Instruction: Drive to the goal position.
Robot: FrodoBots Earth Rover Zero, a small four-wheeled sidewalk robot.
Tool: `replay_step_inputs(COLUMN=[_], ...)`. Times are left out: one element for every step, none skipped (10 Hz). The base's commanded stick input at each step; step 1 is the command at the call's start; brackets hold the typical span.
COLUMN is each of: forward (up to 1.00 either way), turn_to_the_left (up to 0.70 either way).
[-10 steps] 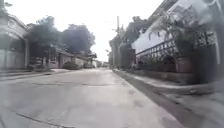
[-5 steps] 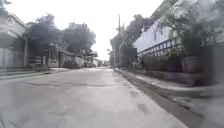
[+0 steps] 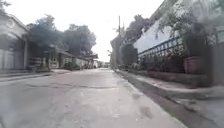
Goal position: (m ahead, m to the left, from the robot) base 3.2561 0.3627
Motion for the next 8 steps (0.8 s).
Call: replay_step_inputs(forward=[0.5, 0.5, 0.5, 0.5, 0.5, 0.5, 0.5, 0.5], turn_to_the_left=[0.0, 0.0, 0.0, 0.0, 0.0, 0.0, 0.0, 0.0])
